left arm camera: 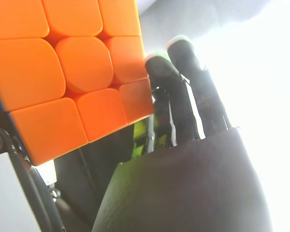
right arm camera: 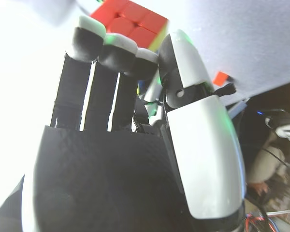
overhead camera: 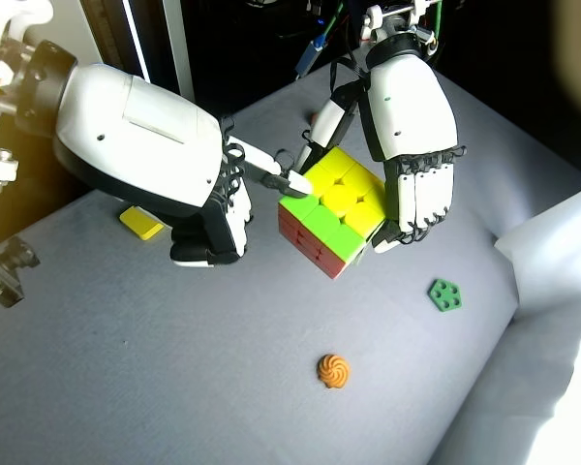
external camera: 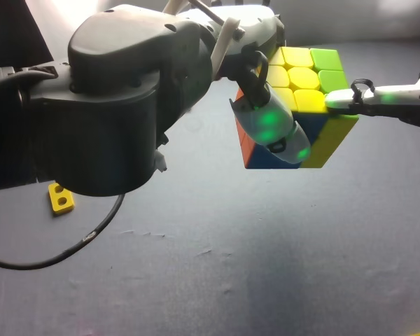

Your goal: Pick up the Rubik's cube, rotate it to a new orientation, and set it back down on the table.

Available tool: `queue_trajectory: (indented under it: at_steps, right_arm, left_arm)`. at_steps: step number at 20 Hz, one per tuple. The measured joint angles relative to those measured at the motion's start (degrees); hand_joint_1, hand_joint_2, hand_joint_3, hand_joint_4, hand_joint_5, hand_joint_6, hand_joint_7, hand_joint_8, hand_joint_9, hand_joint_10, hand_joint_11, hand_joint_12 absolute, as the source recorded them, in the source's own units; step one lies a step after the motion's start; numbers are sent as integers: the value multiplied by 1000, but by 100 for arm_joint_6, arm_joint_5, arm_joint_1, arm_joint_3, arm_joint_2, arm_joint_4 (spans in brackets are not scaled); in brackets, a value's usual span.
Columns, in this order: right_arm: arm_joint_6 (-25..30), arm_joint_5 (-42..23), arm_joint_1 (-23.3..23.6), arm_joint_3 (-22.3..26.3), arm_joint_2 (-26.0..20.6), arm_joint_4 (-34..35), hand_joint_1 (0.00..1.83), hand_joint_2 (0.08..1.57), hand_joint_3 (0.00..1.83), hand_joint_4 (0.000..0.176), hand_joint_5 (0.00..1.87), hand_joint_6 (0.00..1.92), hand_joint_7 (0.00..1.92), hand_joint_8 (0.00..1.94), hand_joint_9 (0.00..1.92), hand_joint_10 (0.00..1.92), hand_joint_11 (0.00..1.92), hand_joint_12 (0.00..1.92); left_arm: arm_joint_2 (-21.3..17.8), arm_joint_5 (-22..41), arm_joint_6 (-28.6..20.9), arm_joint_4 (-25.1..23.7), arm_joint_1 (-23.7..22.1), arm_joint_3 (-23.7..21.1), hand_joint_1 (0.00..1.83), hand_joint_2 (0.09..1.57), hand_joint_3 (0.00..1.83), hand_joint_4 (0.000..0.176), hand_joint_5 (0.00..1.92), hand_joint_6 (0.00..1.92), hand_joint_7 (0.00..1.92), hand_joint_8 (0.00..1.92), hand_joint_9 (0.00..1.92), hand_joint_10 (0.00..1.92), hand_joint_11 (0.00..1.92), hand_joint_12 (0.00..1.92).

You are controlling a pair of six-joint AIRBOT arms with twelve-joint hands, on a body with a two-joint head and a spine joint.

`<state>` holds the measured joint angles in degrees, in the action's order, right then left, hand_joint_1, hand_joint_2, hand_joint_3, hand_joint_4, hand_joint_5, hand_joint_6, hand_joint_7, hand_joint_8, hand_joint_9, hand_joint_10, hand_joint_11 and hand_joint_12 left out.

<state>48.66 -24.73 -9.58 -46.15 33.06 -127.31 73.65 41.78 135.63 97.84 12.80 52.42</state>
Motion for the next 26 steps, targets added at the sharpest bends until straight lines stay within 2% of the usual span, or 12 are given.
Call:
queue_trajectory:
  at_steps: [4,7,9,10,11,12,13,15,19,21,24,26]
  right_arm:
    - [-2,0,0,0,0,2,1212,1240,1,0,0,0,848,1938,948,1921,878,1921]
    - [-2,-2,7,-2,0,0,1202,1256,2,0,0,0,897,1815,955,1921,862,1921]
    - [-2,-42,136,0,0,-42,1205,1261,3,0,0,0,869,1924,962,1921,870,1921]
    - [-4,-98,308,0,0,-55,1222,1257,0,0,0,0,873,1906,966,1921,875,1921]
    - [-4,-144,457,11,0,-35,1226,1248,0,0,0,0,854,1928,952,1921,875,1921]
    - [-4,-179,636,42,-2,2,1233,1245,0,0,0,0,827,1938,940,1921,878,1921]
    - [-4,-195,704,42,-7,7,1226,1245,0,0,0,0,814,1940,931,1921,877,1921]
    - [-2,-269,844,46,-68,7,1217,1255,2,0,0,0,746,1941,890,1921,854,1921]
    - [-4,-125,1005,28,-258,-26,1243,1245,0,0,0,0,792,1931,925,1921,859,1921]
    - [-39,-96,999,22,-275,-37,1253,1233,0,0,0,0,835,1892,955,1921,876,1921]
    - [-63,-155,868,24,-269,0,1245,1228,0,0,0,0,827,1940,954,1921,889,1921]
    - [-57,-212,765,28,-271,24,1246,1227,0,0,0,0,775,1924,900,1921,849,1921]
  left_arm:
    - [0,-2,0,0,0,0,1076,1349,2,2,629,1547,528,1750,336,1921,332,1921]
    - [0,0,0,0,0,0,1085,1347,1,0,657,1539,506,1750,357,1919,369,1921]
    - [0,-4,-9,0,0,0,1062,1368,9,0,615,1619,481,1778,340,1921,353,1921]
    - [0,-20,-61,0,-11,0,1063,1359,3,20,596,1629,529,1723,360,1921,369,1921]
    - [0,-44,-63,0,-37,0,1073,1351,0,23,600,1607,556,1691,381,1902,400,1921]
    - [0,-76,-70,-52,-50,0,1234,1320,20,0,584,1599,601,1616,510,1781,467,1921]
    - [0,-87,-70,-79,-50,0,1274,1304,11,0,618,1549,627,1562,551,1734,457,1921]
    - [0,-116,-68,-63,-48,0,1101,1320,7,20,610,1565,626,1614,449,1820,405,1921]
    - [0,-223,-90,-192,-2,2,1084,1335,2,23,602,1579,599,1658,423,1887,403,1921]
    - [0,-319,-431,-474,125,2,1048,1371,14,28,524,1717,553,1704,367,1920,369,1921]
    - [0,-455,-780,-846,334,46,1136,1289,0,0,739,1354,639,1636,466,1881,435,1921]
    - [-2,-632,-1088,-1200,533,125,1103,1319,0,10,661,1499,594,1667,424,1919,430,1921]
